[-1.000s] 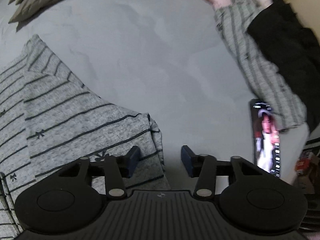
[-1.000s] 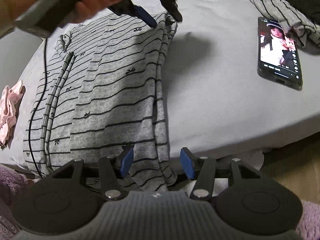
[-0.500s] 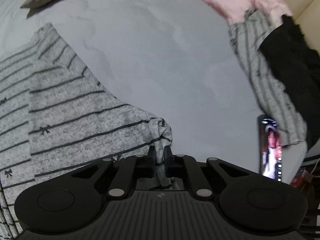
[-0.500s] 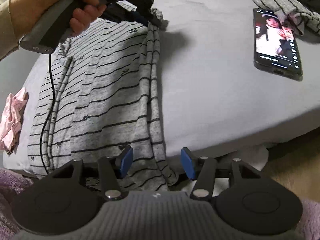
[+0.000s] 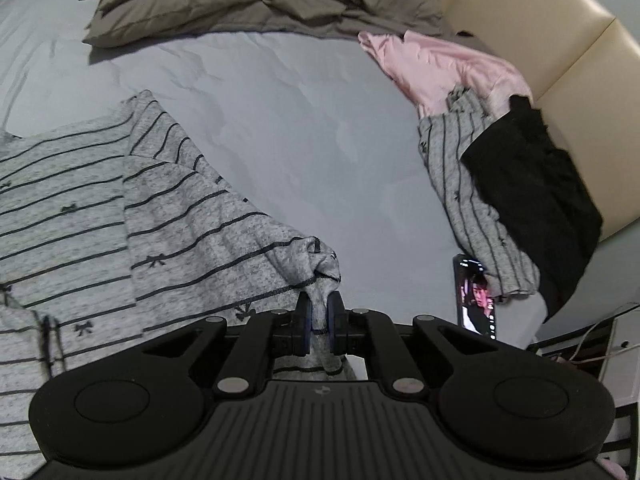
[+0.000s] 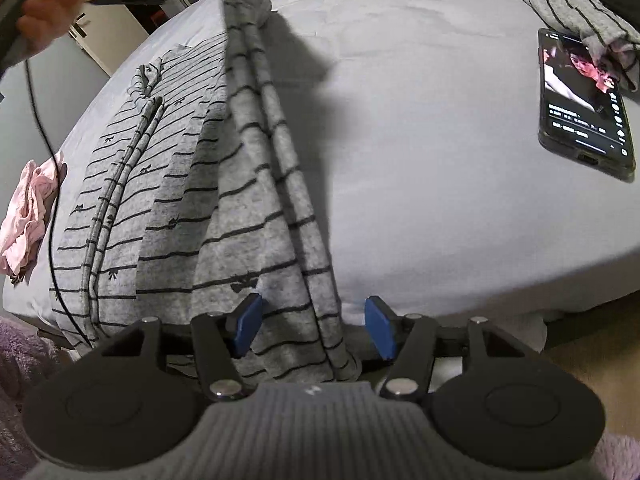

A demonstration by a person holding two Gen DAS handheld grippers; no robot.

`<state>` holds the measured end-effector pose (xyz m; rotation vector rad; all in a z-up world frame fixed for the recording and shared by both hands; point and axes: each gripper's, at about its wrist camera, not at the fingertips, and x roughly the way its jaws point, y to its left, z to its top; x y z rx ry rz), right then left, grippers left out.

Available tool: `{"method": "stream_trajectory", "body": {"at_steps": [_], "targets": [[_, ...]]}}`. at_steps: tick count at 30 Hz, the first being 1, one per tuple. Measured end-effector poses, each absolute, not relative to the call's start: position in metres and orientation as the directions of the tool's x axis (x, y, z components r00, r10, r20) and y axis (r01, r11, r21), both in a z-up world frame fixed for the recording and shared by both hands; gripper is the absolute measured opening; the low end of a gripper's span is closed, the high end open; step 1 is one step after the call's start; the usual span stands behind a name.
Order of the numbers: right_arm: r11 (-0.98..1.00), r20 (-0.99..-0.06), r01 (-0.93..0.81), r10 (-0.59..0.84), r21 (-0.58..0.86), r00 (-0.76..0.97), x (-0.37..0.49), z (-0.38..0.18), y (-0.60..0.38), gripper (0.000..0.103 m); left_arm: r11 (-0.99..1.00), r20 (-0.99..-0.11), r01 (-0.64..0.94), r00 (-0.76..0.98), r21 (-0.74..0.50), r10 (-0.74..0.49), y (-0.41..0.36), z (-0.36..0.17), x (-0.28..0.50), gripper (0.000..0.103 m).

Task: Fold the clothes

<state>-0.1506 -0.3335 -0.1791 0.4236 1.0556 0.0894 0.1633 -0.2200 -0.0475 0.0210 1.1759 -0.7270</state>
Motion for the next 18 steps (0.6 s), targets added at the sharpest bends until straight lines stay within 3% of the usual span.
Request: {"method": "stream_trajectory", "body": {"at_steps": [6, 11, 13, 18], "targets": [[0.914, -0.835, 0.115, 0.297, 0.389, 0.463, -0.149, -0.193, -0.329, 0.057, 0.766, -0.812, 0.516, 0.206, -0.384, -0.546, -0.19, -0.034, 0.157, 0.006], [0.901, -0.82, 0.074, 0.352, 0.427, 0.451, -0.146, -0.199, -0.326, 0.032, 0.765, -0.8, 0.501, 0.211, -0.404, -0.561, -0.173, -0.03, 0.154, 0.005], [0.901, -0.822, 0.065, 0.358, 0.428, 0.442, -0.147, -0.194, -0.324, 0.014, 0.767, -0.796, 0.492, 0.216, -0.411, -0.565, -0.167, -0.029, 0.155, 0.005], [0.93, -0.824, 0.006, 0.322, 0.366, 0.466, -0.155, -0.162, -0.311, 0.01, 0.77, -0.779, 0.479, 0.243, -0.422, -0.579, -0.151, -0.025, 0.16, 0.005]]}}
